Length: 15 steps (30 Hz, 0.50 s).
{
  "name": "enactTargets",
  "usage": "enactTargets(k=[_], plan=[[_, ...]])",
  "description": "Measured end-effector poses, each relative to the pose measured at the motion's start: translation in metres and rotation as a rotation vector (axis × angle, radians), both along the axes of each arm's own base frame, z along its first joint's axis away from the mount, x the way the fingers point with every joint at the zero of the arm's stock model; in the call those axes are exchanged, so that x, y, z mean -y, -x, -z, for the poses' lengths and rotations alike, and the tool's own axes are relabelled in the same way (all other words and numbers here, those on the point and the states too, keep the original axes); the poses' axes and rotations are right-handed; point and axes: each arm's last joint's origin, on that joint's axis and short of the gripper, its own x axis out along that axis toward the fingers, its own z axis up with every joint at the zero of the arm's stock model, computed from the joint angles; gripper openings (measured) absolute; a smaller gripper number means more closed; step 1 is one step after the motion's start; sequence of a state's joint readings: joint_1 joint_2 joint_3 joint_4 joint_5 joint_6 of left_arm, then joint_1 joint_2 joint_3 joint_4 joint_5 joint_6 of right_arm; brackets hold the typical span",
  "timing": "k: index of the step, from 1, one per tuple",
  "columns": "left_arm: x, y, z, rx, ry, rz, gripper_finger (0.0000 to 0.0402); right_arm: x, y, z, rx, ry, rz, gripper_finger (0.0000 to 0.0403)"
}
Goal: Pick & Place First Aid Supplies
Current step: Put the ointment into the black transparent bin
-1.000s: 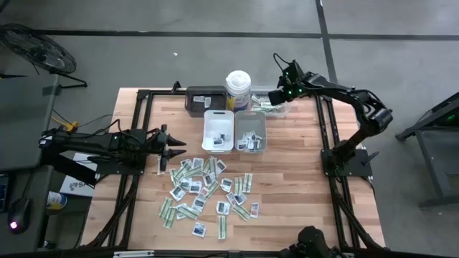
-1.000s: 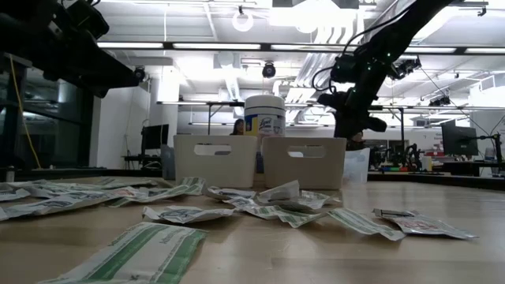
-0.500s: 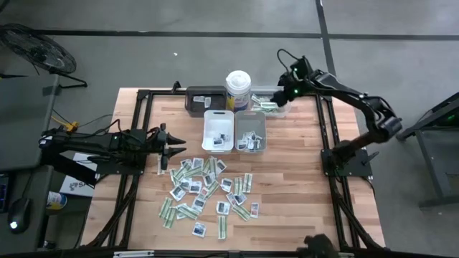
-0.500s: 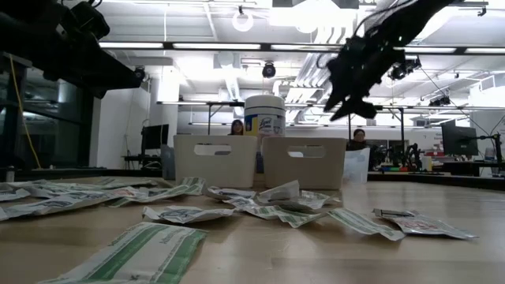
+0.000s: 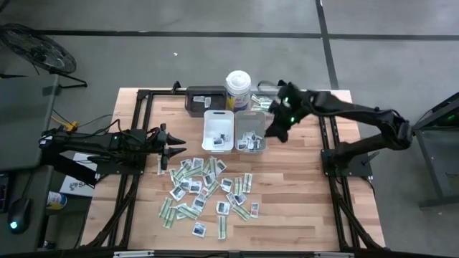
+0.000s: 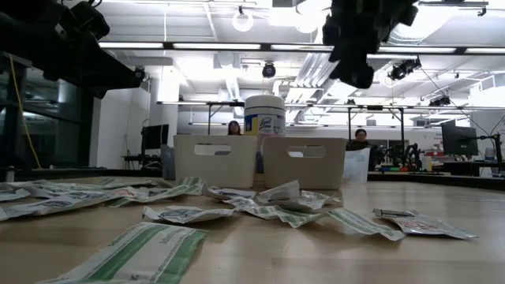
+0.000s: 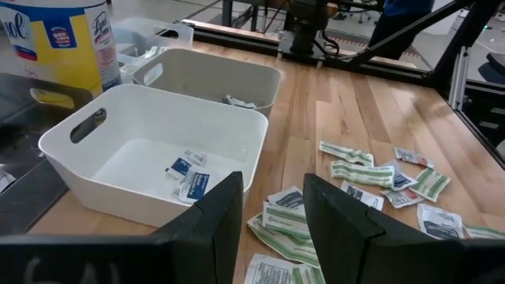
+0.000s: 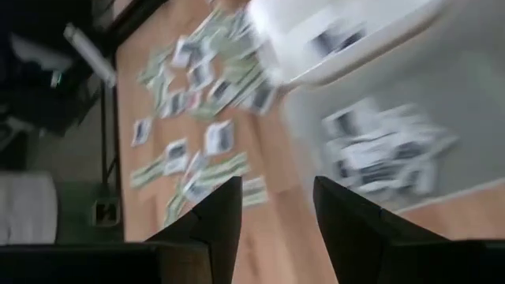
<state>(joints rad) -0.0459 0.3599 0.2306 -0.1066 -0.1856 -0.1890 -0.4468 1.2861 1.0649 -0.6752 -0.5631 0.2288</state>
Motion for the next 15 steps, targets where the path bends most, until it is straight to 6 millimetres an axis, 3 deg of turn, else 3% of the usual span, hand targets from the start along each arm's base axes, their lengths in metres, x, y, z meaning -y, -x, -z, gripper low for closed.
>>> enactTargets(k=[5,15], plan=[[0.000,0.000,0.000,0.000,0.000,0.000,0.0133,-0.049,-0.018,0.004,-0.085,0.007,-0.019,0.0151],[0.002,0.000,0.001,-0.013,0.010,0.060,0.0133,-0.137,-0.032,0.016,-0.281,-0.262,0.359,0.0151]])
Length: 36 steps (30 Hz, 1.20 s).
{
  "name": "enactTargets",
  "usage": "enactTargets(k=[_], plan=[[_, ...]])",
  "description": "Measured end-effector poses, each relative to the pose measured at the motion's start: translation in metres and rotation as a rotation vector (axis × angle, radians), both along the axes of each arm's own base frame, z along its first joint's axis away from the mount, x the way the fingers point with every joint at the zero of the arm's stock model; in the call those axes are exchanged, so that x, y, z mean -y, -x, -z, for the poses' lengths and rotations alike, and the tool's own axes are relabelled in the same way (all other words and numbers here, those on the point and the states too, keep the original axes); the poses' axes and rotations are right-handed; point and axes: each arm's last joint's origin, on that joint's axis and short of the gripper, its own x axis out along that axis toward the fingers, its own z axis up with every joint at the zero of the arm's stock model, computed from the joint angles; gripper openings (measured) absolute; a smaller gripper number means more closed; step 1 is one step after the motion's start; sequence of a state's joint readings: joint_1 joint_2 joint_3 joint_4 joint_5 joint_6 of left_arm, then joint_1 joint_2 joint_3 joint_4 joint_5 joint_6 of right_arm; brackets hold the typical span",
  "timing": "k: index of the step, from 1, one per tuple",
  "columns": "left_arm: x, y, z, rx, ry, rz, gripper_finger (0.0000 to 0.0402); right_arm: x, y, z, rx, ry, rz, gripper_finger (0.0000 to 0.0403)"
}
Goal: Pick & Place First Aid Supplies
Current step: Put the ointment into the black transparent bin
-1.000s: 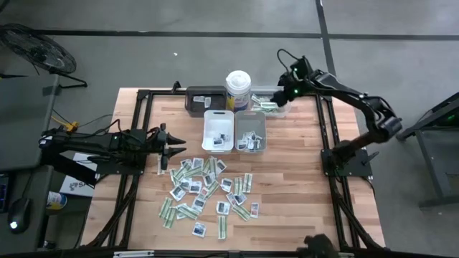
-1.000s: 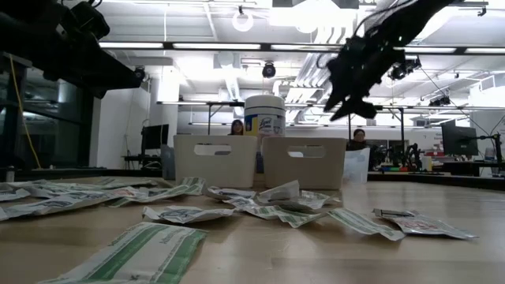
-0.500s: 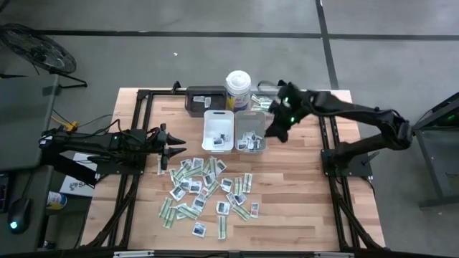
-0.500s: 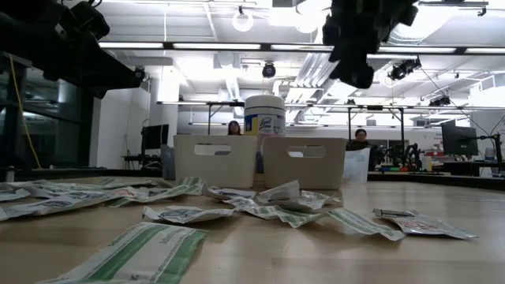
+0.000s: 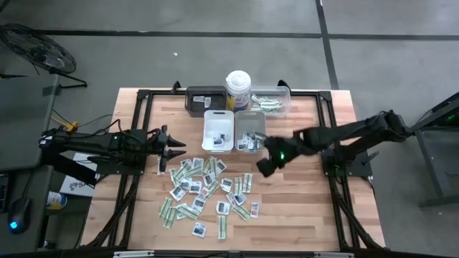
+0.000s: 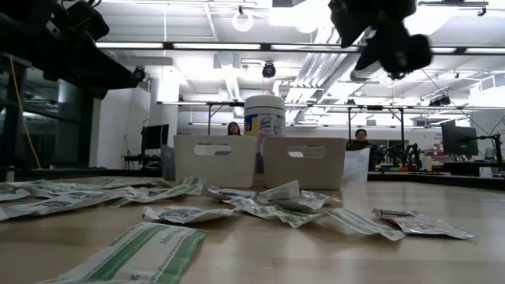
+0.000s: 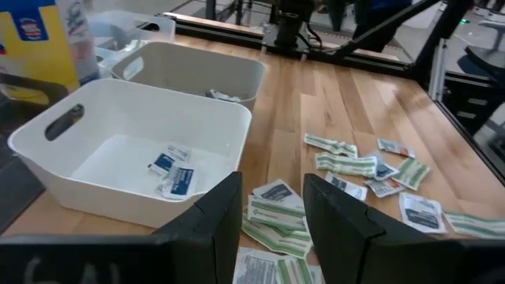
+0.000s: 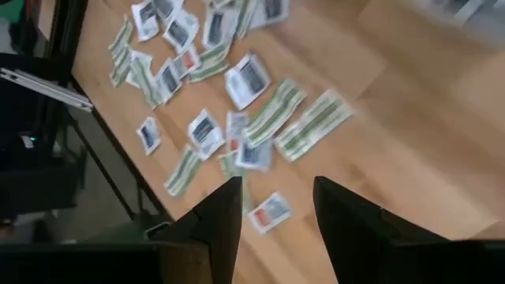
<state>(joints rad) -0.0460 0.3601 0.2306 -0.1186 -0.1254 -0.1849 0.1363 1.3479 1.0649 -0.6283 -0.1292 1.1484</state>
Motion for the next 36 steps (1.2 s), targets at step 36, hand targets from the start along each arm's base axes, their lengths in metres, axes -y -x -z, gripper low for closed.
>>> enactTargets(k=[36], plan=[[0.003,0.000,0.002,-0.020,0.025,0.117,0.0133,-0.126,-0.033,0.114,-0.120,0.175,-0.196,0.0151]])
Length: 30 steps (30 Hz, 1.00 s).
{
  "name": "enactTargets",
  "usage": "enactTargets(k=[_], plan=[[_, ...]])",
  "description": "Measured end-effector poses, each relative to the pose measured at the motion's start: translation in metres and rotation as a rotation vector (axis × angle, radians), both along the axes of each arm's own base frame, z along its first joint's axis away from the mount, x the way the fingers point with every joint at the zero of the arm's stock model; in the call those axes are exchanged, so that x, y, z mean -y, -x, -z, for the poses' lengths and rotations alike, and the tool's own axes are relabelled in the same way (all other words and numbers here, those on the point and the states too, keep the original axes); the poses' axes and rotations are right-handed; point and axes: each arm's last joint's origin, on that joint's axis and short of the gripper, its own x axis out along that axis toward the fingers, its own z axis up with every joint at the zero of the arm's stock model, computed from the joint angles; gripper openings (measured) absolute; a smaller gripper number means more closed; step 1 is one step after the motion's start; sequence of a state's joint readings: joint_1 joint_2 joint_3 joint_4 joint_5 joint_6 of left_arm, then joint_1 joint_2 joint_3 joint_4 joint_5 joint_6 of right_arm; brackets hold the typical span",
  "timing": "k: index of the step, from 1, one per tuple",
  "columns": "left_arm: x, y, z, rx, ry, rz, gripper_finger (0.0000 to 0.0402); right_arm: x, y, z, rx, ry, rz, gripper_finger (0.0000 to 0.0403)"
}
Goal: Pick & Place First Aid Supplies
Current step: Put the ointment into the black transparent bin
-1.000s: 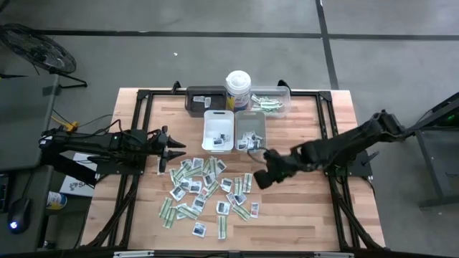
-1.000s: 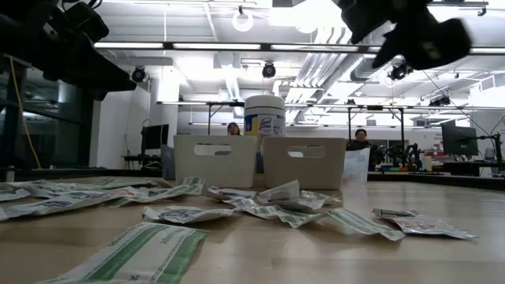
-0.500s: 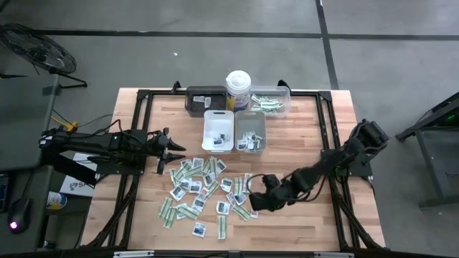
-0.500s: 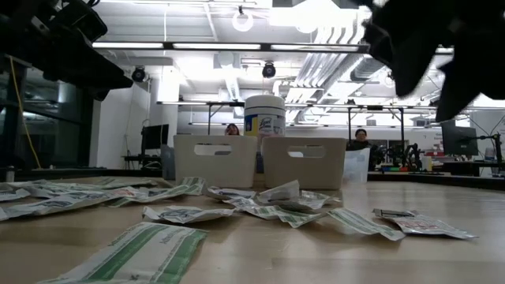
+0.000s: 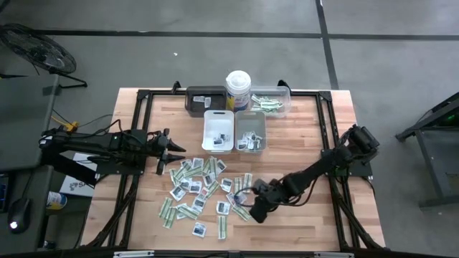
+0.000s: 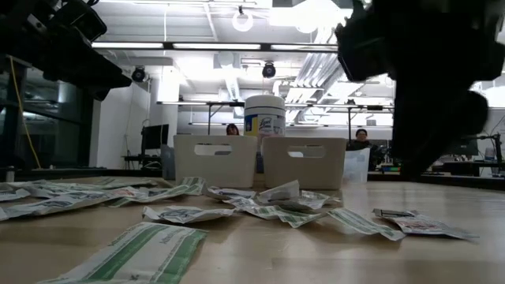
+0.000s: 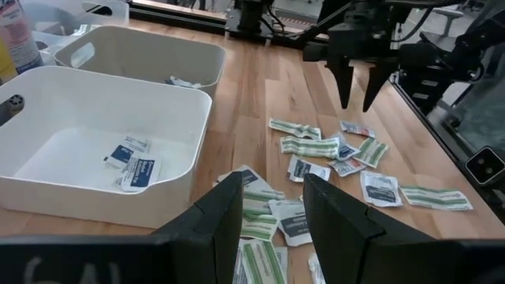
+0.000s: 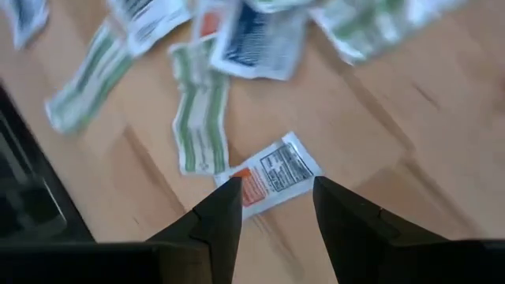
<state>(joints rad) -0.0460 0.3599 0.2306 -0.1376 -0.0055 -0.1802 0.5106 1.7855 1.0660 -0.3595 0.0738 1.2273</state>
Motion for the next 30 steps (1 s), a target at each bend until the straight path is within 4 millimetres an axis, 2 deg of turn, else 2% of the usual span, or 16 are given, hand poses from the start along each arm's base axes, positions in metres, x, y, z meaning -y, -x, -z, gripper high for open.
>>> enactTargets(k=[5,8,20,27,30], plan=[[0.000,0.000,0.000,-0.001,0.000,0.000,0.0133,-0.003,-0.006,-0.004,0.130,0.130,-0.277,0.0151],[0.000,0.000,0.000,-0.001,0.000,0.000,0.0133,-0.005,-0.006,-0.004,0.176,0.216,-0.363,0.0151],[0.000,0.000,0.000,0.000,-0.018,0.004,0.0133,-0.016,0.004,0.000,0.159,0.326,-0.486,0.0131],[0.000,0.000,0.000,0.000,-0.019,0.001,0.0133,-0.019,0.003,0.029,0.071,0.344,-0.496,0.0153],[0.000,0.000,0.000,0.000,-0.019,0.001,0.0133,-0.020,0.000,0.035,0.064,0.350,-0.465,0.0166]])
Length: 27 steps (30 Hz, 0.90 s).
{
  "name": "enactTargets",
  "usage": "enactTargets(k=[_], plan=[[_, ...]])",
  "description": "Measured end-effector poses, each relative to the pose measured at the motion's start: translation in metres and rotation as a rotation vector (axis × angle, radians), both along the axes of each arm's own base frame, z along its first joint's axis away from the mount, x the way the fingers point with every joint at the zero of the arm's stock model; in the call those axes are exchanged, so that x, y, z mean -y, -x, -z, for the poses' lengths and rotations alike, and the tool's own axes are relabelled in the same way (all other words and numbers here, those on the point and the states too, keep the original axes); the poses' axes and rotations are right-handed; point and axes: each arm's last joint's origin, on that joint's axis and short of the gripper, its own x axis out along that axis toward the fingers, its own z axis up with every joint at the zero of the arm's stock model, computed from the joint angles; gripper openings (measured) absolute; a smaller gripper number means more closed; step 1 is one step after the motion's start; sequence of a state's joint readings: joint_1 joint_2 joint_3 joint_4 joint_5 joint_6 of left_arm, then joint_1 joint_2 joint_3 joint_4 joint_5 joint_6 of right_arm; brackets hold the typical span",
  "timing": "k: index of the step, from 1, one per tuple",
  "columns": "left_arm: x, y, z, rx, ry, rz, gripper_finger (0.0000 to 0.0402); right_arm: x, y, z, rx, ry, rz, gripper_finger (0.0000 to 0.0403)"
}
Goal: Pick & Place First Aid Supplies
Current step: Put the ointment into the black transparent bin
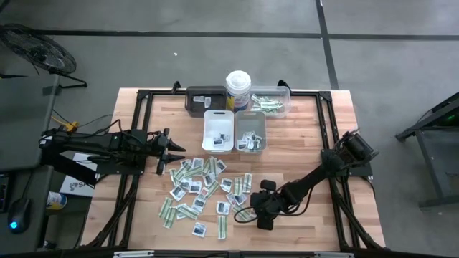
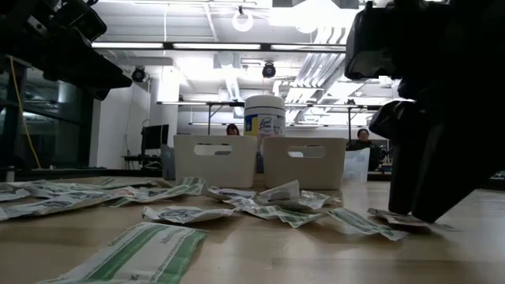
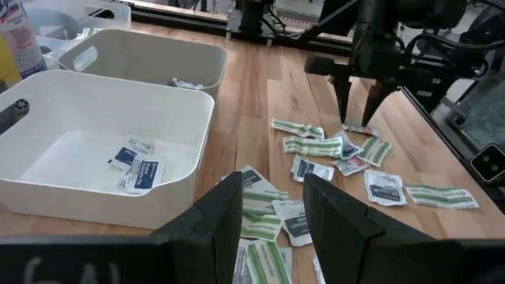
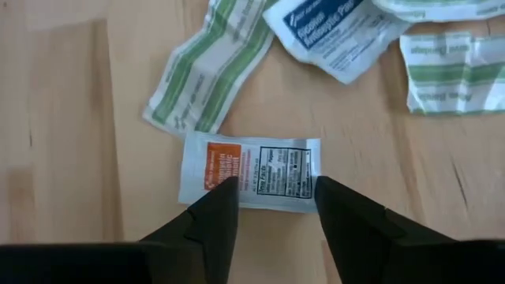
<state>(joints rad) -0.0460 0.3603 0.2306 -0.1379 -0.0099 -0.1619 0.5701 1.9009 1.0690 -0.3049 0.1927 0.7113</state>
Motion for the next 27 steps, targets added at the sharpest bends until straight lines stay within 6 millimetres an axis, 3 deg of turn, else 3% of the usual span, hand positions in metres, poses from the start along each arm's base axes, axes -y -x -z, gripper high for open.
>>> enactTargets(k=[7,21,27], plan=[[0.000,0.000,0.000,0.000,0.000,0.000,0.0133,0.001,0.001,0.013,-0.053,0.005,0.057,0.0159],[0.000,0.000,0.000,-0.003,-0.003,-0.010,0.0133,0.005,0.006,0.016,-0.116,0.023,0.110,0.0027],[0.000,0.001,0.002,-0.024,-0.004,-0.010,0.0133,0.003,0.005,0.016,-0.114,0.022,0.024,0.0005]])
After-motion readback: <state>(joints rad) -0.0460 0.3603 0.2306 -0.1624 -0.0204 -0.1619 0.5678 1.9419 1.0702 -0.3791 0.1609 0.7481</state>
